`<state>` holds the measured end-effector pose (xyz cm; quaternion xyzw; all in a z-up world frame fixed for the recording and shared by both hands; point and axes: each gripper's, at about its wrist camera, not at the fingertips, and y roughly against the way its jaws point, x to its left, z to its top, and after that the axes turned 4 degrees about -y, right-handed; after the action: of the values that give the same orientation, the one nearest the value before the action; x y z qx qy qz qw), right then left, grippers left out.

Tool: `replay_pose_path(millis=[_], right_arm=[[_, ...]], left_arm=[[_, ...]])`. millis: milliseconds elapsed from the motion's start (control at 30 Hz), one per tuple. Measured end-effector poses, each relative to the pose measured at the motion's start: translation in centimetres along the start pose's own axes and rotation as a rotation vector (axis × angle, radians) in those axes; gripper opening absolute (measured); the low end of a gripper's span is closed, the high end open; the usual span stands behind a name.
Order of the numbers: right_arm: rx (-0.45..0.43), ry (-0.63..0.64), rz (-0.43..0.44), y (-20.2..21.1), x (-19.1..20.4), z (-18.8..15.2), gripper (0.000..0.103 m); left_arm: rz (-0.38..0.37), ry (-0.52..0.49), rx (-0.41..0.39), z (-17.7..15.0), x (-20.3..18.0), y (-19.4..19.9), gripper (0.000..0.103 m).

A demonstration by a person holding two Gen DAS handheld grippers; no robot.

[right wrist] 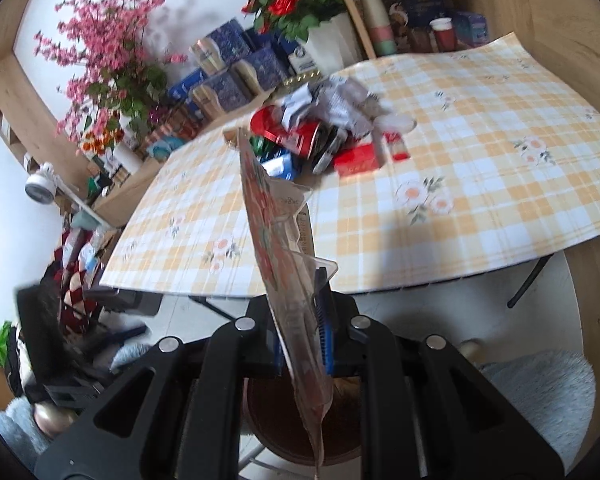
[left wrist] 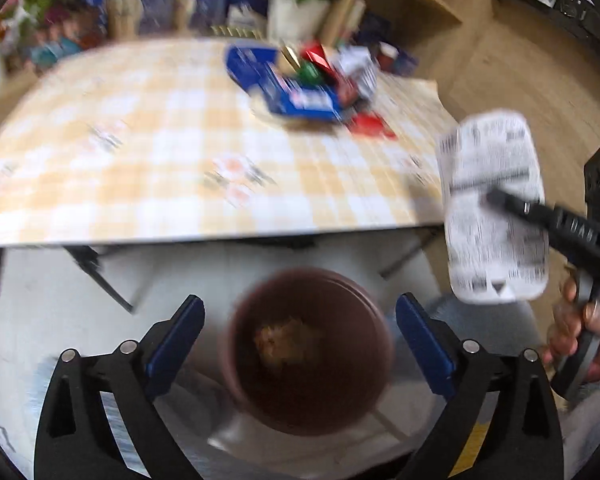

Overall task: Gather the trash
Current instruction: 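Lower the paper bag over the brown bin and open the left tool, then move the right tool over the bin and open it to drop the plastic bag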

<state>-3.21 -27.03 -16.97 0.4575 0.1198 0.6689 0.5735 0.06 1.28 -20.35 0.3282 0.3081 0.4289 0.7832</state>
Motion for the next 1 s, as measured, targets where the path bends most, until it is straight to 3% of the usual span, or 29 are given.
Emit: replay_pose_path(millis=[167,367,567,800,1000], right_arm=[[0.07,0.056,-0.012,-2.1,1.5,-1.9,0.017],[0.181,0.1,-0.005,-4.8,2.7,-3.5,0.017],[0.259,0.101,-0.017,-6.5,2.9,-4.6,0.018],[0.329,0.117,-0.034,-7.7,3.1,-5.6,0.018],[0.357,0.11,-0.045,-8.3,2.8,-5.9,0.029]], left_arm=[[0.154,0.006,-0.175,-0.4,2.7,3.0,0.097],[0.213,0.037,-0.205,-2.3,3.9,2.1,0.097],[0.211,0.092,-0.213,-2.7,4.9,2.1,0.097],[0.19,0.253,-0.209,-3.4,7.7,2.4,0.097],[0.183,0.3,-0.201,-3.7,8.5,2.3,0.097]])
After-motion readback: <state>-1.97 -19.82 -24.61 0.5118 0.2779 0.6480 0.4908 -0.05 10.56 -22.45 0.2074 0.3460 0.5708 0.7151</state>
